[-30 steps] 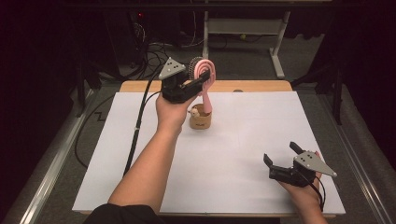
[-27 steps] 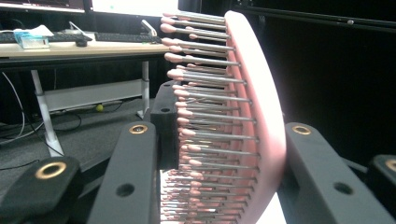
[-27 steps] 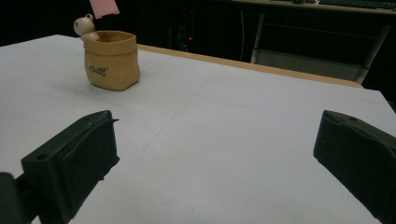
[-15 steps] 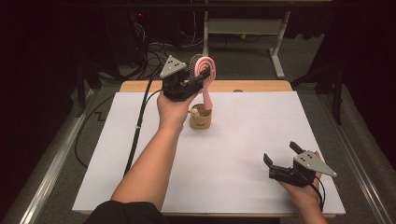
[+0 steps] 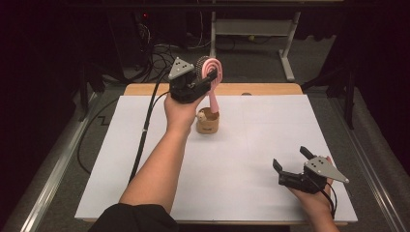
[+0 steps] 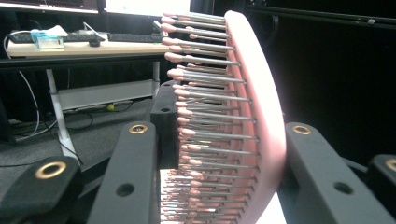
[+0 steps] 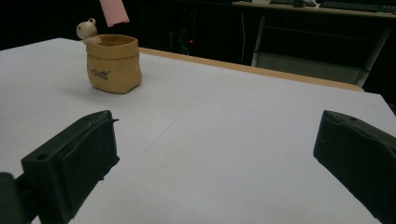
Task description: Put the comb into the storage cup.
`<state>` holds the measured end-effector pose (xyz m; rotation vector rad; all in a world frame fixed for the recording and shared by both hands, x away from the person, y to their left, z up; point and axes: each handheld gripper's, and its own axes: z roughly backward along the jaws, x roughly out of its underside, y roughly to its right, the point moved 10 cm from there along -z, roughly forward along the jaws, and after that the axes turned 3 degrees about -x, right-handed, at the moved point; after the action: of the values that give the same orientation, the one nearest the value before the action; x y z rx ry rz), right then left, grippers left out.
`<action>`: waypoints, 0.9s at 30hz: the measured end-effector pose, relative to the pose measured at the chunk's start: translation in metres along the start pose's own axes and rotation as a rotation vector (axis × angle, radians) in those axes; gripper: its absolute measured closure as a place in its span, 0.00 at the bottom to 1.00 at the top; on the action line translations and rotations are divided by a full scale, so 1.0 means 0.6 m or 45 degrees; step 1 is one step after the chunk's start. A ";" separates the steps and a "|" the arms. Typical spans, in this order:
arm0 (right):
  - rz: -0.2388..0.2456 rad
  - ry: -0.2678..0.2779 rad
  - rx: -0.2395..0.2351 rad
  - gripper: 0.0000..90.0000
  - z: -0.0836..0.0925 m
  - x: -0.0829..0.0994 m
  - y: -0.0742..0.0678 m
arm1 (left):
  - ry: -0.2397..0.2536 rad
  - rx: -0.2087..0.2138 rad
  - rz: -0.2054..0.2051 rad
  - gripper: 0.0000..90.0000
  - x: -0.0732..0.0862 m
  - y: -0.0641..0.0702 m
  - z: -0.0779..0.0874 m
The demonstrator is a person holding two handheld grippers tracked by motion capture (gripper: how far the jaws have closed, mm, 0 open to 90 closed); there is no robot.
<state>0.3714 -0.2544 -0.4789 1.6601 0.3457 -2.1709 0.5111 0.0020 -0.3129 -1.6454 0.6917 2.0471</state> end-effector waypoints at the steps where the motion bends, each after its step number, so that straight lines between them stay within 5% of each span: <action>1: -0.001 -0.001 0.002 0.00 0.000 0.000 0.001 | -0.002 -0.001 -0.003 0.71 0.001 0.000 -0.001; 27: 0.005 0.003 -0.012 0.00 0.000 -0.001 -0.004 | -0.054 -0.033 0.055 0.71 0.057 -0.024 -0.015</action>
<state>0.3705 -0.2522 -0.4786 1.6576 0.3527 -2.1613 0.5196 0.0085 -0.3496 -1.6102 0.6949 2.1235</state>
